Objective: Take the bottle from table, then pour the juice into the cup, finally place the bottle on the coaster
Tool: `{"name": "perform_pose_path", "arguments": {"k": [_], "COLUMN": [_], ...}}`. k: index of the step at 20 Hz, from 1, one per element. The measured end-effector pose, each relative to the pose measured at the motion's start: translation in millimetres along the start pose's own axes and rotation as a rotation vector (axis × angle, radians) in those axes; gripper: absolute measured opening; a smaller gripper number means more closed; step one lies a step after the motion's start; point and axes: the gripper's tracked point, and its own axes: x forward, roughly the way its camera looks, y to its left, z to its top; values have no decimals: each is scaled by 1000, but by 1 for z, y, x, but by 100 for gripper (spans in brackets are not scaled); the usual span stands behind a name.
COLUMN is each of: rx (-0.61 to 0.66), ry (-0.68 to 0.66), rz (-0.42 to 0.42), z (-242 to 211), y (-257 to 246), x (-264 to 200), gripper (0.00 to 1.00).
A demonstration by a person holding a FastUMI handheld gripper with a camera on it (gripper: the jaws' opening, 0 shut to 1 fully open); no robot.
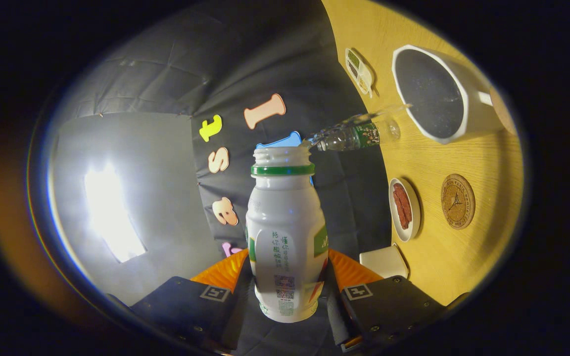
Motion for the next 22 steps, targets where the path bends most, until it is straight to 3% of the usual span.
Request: {"name": "perform_pose_path", "arguments": {"k": [22], "rx": [89], "ry": [-31], "rz": [-16], "z": [3], "y": [-1], "x": [1], "gripper": [69]}}
